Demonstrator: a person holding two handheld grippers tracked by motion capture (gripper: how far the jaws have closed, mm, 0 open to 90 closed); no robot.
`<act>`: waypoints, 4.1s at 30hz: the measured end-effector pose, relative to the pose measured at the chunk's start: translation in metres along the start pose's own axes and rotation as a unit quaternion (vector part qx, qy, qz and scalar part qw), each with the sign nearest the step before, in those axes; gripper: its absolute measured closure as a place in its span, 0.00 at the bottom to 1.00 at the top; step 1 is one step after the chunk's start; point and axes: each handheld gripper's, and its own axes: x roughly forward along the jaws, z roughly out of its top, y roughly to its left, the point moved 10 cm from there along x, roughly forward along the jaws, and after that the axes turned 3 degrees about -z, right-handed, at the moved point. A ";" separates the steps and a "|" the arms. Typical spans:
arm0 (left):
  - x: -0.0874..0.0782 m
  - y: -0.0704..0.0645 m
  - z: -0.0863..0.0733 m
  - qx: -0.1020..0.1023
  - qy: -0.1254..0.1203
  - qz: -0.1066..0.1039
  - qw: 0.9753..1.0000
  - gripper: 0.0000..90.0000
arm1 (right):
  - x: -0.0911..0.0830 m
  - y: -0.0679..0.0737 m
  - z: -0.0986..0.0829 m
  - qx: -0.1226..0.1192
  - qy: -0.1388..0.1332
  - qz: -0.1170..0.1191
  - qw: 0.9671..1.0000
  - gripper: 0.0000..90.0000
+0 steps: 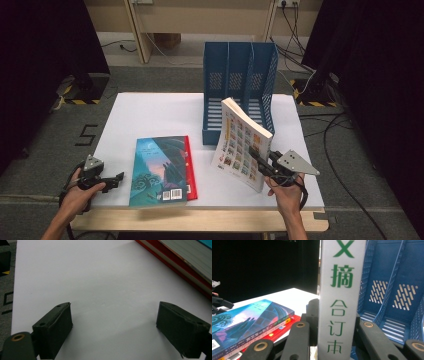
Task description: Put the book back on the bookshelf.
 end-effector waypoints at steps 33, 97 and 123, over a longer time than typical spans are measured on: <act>0.000 0.000 0.000 0.001 0.000 0.000 1.000 0.14 | 0.008 0.001 0.005 0.011 -0.032 0.014 0.999 0.82; 0.030 0.007 0.026 0.002 0.004 -0.008 1.000 0.09 | 0.083 -0.015 0.137 0.078 -0.058 -0.044 0.994 0.82; 0.030 0.007 0.026 0.003 0.004 -0.008 1.000 0.09 | 0.167 -0.039 0.133 0.081 -0.043 -0.107 0.990 0.82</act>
